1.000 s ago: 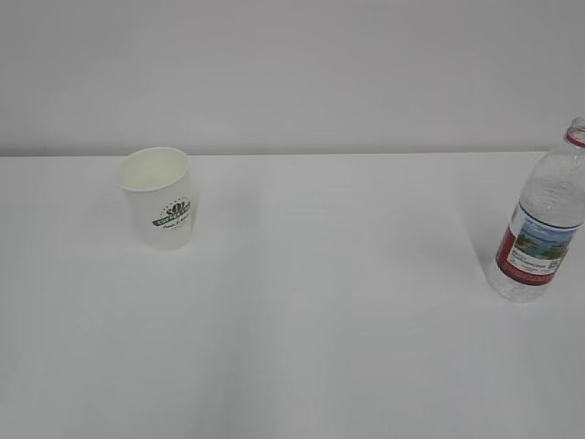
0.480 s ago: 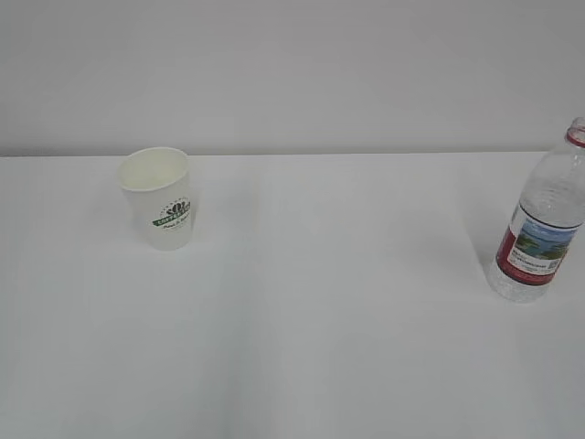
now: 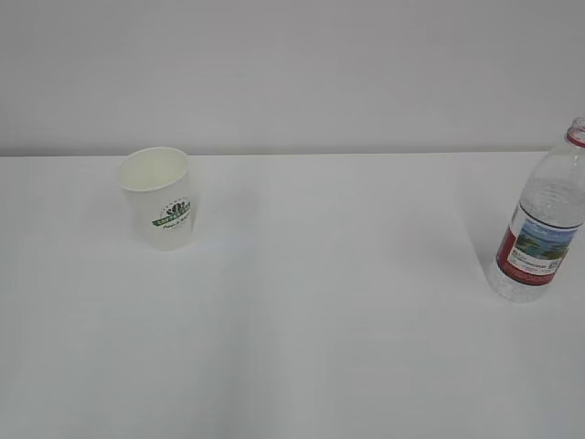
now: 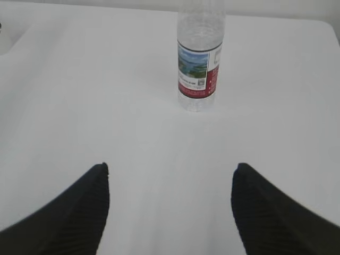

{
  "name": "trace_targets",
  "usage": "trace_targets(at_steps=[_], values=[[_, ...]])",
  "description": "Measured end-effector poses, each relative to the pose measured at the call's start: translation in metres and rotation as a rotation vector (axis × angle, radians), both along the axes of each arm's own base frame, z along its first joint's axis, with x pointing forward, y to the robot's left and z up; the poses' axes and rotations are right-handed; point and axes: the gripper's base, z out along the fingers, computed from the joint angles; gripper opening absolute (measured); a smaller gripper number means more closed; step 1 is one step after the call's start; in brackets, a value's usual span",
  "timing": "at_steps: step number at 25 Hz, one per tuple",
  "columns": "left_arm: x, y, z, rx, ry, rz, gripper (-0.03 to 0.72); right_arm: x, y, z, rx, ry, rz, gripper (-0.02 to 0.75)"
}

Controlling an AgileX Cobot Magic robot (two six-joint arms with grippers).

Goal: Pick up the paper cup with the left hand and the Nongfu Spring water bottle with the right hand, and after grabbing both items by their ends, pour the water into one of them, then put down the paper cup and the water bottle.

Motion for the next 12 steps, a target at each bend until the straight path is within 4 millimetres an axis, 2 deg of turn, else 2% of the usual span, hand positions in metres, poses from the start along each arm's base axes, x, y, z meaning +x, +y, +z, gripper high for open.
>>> trace_targets(at_steps=[7, 12], values=[[0.012, -0.001, 0.006, 0.003, 0.033, 0.0, 0.579, -0.003, 0.002, 0.012, 0.03, -0.058, 0.015, 0.539], [0.021, -0.002, 0.019, 0.001, -0.009, -0.001, 0.579, 0.006, 0.004, 0.018, 0.046, -0.083, 0.02, 0.539]])
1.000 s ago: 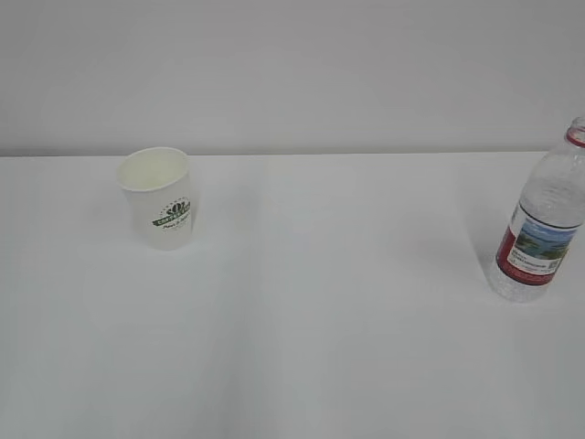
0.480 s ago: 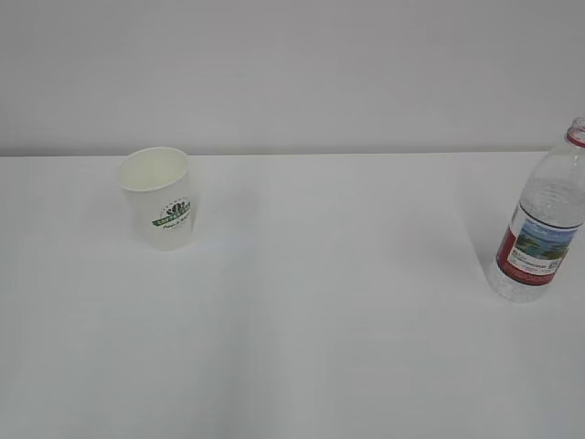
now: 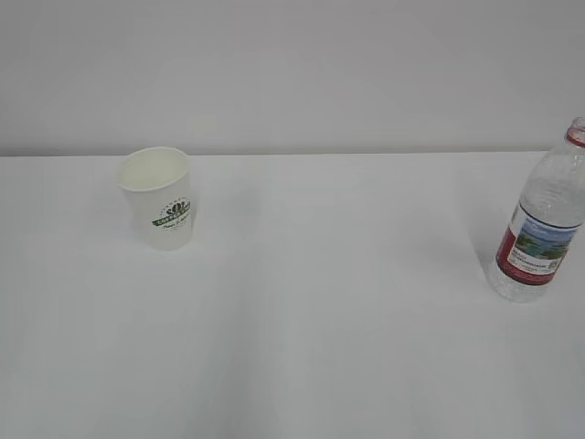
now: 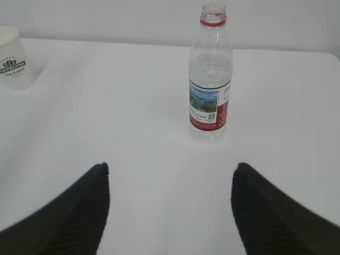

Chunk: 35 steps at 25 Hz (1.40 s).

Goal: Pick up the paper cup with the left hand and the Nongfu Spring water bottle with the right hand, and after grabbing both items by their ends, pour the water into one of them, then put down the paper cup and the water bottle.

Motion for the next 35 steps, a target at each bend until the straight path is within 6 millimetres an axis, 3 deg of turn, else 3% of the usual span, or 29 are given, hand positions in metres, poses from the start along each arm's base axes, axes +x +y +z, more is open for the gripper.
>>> trace_targets(at_steps=[15, 25, 35], values=[[0.038, -0.004, 0.019, -0.023, -0.132, -0.005, 0.572, 0.047, 0.006, 0.02, 0.018, -0.07, -0.01, 0.539], [0.062, -0.005, 0.025, -0.013, -0.176, -0.001, 0.568, 0.058, 0.007, 0.032, 0.016, -0.204, -0.01, 0.539], [0.107, -0.009, 0.014, -0.005, -0.078, -0.001, 0.563, 0.07, 0.008, 0.007, -0.014, -0.241, -0.007, 0.538]])
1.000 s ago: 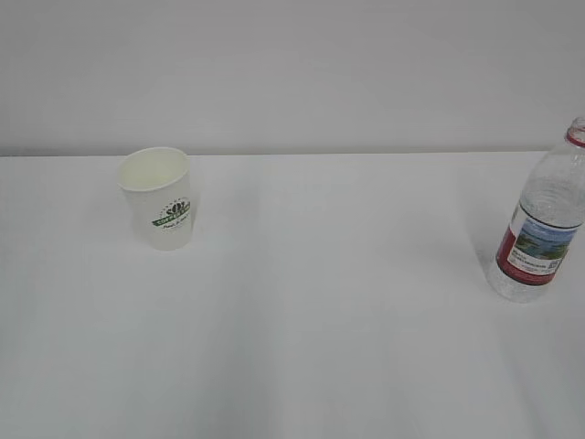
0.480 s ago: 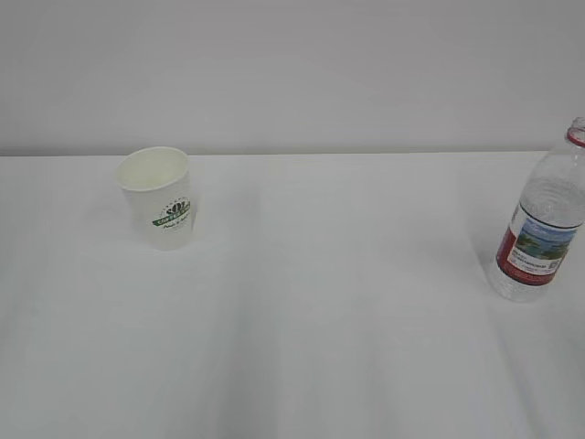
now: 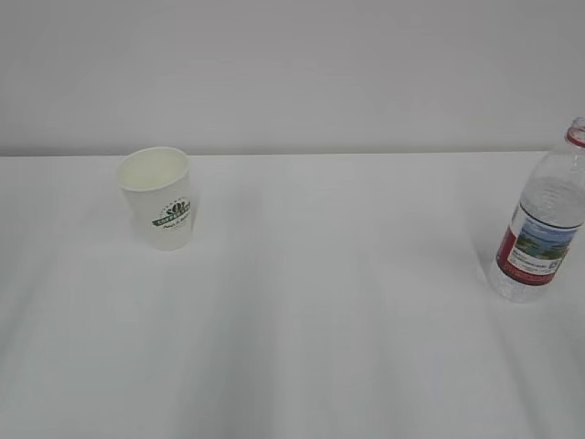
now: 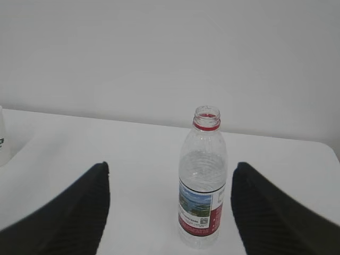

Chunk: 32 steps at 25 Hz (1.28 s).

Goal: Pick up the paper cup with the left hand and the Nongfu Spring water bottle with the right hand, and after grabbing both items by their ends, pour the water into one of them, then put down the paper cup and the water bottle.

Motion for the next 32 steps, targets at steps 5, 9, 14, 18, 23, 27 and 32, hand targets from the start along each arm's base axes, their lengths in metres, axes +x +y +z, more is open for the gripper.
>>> trace_targets(at_steps=[5, 9, 14, 18, 23, 27, 32], values=[[0.018, -0.001, -0.005, 0.023, 0.016, 0.0, 0.559, 0.004, 0.0, -0.01, -0.001, -0.002, -0.002, 0.537], [0.031, -0.002, -0.009, 0.035, 0.018, -0.002, 0.552, 0.006, 0.0, -0.013, 0.003, -0.028, -0.005, 0.536], [0.045, -0.003, -0.017, 0.035, -0.005, -0.006, 0.549, 0.009, 0.0, -0.014, 0.007, -0.061, -0.008, 0.536], [0.05, -0.004, -0.035, 0.032, -0.027, -0.01, 0.544, 0.018, 0.002, -0.018, 0.004, -0.036, -0.011, 0.536], [0.052, -0.005, -0.053, 0.025, -0.072, -0.013, 0.538, 0.036, 0.004, -0.021, -0.001, -0.007, -0.015, 0.536], [0.058, -0.005, -0.065, 0.022, -0.077, -0.015, 0.534, 0.051, 0.005, -0.024, -0.003, 0.009, -0.019, 0.536], [0.076, -0.006, -0.088, -0.031, 0.008, 0.022, 0.53, 0.073, 0.008, -0.035, -0.013, 0.067, -0.024, 0.535]])
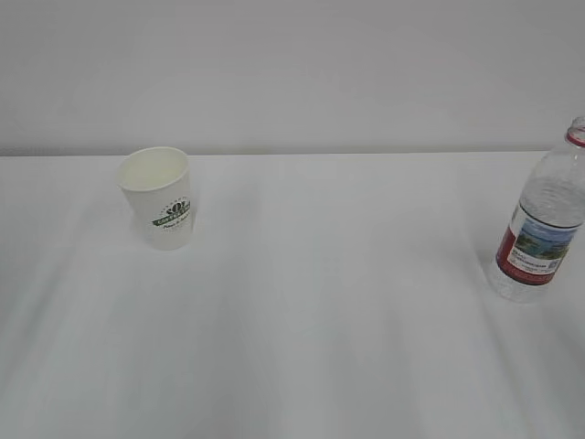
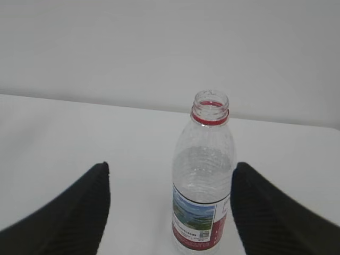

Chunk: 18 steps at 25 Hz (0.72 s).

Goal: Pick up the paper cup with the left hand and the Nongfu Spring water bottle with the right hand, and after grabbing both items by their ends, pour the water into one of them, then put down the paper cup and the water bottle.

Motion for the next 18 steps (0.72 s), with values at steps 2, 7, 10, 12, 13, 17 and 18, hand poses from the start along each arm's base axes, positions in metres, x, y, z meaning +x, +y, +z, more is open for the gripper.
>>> trace_targets(at_steps=[2, 7, 10, 12, 13, 17, 18], values=[[0.007, 0.0, -0.011, -0.022, 0.052, 0.02, 0.529, 0.007, 0.001, -0.004, -0.003, 0.018, -0.002, 0.535], [0.01, -0.005, -0.019, -0.029, 0.087, 0.007, 0.518, 0.02, 0.002, -0.011, 0.044, 0.002, -0.022, 0.535], [-0.001, -0.022, -0.03, -0.032, 0.096, -0.078, 0.517, 0.022, 0.001, -0.031, 0.104, 0.015, -0.048, 0.535], [-0.017, -0.034, -0.044, -0.03, 0.078, -0.151, 0.515, 0.02, 0.001, -0.049, 0.118, 0.042, -0.059, 0.535], [-0.024, -0.039, -0.048, -0.032, 0.042, -0.187, 0.512, 0.019, 0.0, -0.056, 0.118, 0.042, -0.062, 0.535], [-0.051, -0.034, -0.066, -0.036, -0.061, -0.215, 0.51, 0.012, 0.0, -0.075, 0.092, 0.025, -0.042, 0.535], [-0.055, -0.032, -0.068, -0.035, -0.063, -0.215, 0.51, 0.01, 0.0, -0.08, 0.086, 0.033, -0.039, 0.535]])
